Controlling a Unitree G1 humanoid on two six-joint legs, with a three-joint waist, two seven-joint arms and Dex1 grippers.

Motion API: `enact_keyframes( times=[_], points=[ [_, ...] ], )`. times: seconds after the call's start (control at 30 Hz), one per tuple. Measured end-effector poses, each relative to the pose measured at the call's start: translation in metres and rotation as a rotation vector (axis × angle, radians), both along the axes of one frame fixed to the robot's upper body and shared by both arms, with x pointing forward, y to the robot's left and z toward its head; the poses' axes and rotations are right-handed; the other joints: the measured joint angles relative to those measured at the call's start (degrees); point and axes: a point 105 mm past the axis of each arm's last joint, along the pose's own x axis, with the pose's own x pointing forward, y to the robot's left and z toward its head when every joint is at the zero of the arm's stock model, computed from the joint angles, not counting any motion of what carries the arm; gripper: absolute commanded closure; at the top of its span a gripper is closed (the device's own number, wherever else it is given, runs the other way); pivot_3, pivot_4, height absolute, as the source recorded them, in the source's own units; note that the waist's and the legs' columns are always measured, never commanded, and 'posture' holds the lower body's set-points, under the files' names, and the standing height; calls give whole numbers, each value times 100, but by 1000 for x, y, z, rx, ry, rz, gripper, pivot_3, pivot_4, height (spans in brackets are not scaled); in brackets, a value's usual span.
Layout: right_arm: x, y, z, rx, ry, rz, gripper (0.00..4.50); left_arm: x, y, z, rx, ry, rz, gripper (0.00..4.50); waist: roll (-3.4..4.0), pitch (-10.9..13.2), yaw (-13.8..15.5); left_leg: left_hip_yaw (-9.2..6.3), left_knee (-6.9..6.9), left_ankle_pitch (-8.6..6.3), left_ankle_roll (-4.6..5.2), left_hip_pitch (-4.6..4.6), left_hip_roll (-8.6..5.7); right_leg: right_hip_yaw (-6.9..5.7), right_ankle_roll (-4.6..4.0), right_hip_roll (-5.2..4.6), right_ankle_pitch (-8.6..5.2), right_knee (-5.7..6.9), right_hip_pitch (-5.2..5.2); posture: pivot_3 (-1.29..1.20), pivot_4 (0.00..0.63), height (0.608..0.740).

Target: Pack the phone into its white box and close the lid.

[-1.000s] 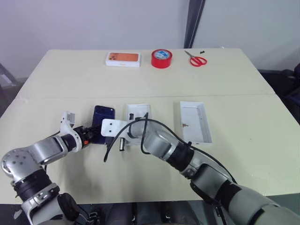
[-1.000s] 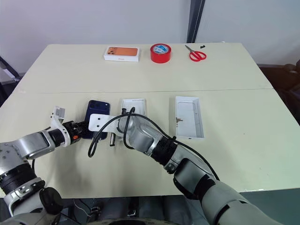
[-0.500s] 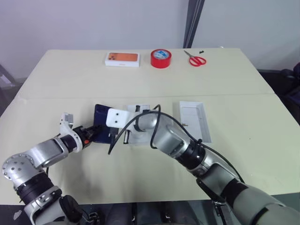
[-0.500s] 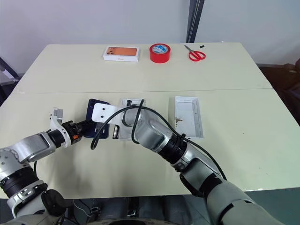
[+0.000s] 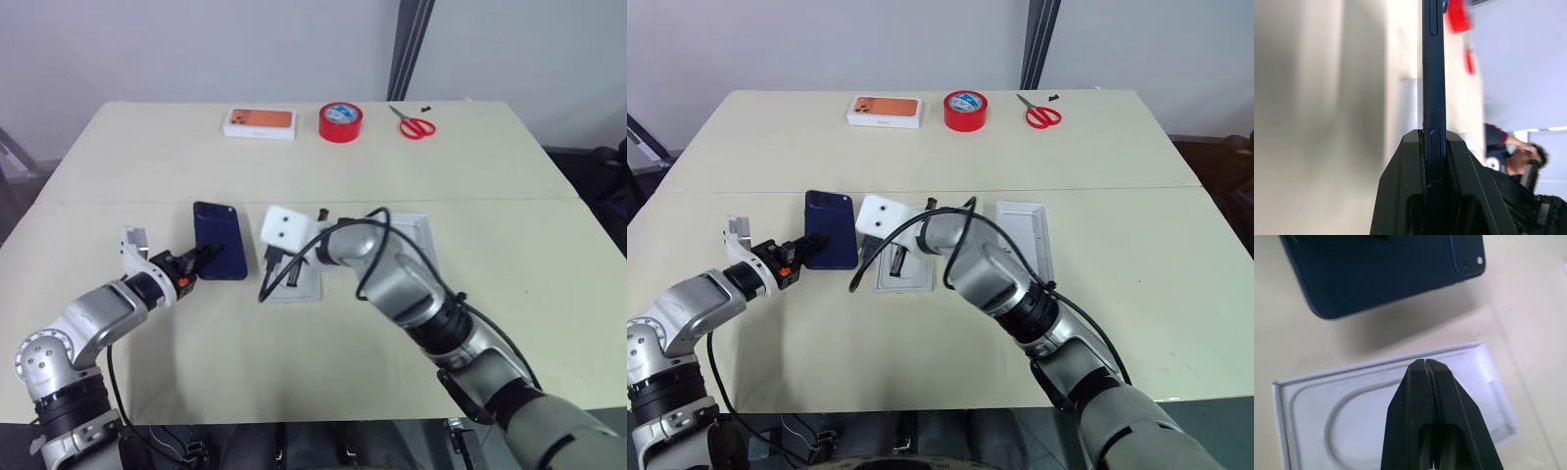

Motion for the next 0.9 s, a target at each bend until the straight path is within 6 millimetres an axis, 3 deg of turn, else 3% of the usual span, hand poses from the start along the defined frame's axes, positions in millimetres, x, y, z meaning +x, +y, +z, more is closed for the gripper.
enact_keyframes(
  times=[0.13, 0.3, 0.43, 0.7, 0.9],
  points=[
    [3, -37, 11, 57, 4, -17, 4500, 0, -33, 3, 3, -2, -78, 4478, 0, 0, 71, 1, 0, 0, 2, 0, 0, 0, -1, 1, 0, -1, 0, 0, 150, 725],
    [8, -73, -2, 31, 15, -79, 4500, -3, -67, -12, 10, 55, -159, 4478, 2, 2, 50, 6, 0, 1, 3, 1, 0, 3, -1, 5, 0, 1, 0, 0, 150, 725],
    [7, -75, -4, 33, 17, -79, 4500, -5, -79, -26, 34, 100, -184, 4478, 8, 6, 55, 6, 0, 2, 4, 3, 4, 4, -1, 13, -1, 6, -1, 0, 150, 725],
    [6, -70, -7, 43, 15, -68, 4500, -1, -81, -37, 29, 132, -167, 4478, 7, 7, 89, 7, 3, 3, 4, 2, 3, 4, -1, 12, -1, -2, 4, 0, 150, 725],
    [6, -69, -6, 44, 4, -67, 4500, 0, -81, -37, 16, 125, -169, 1713, 7, 7, 88, 7, 3, 3, 4, 2, 3, 4, -1, 12, -1, -2, 4, 0, 150, 725]
  ],
)
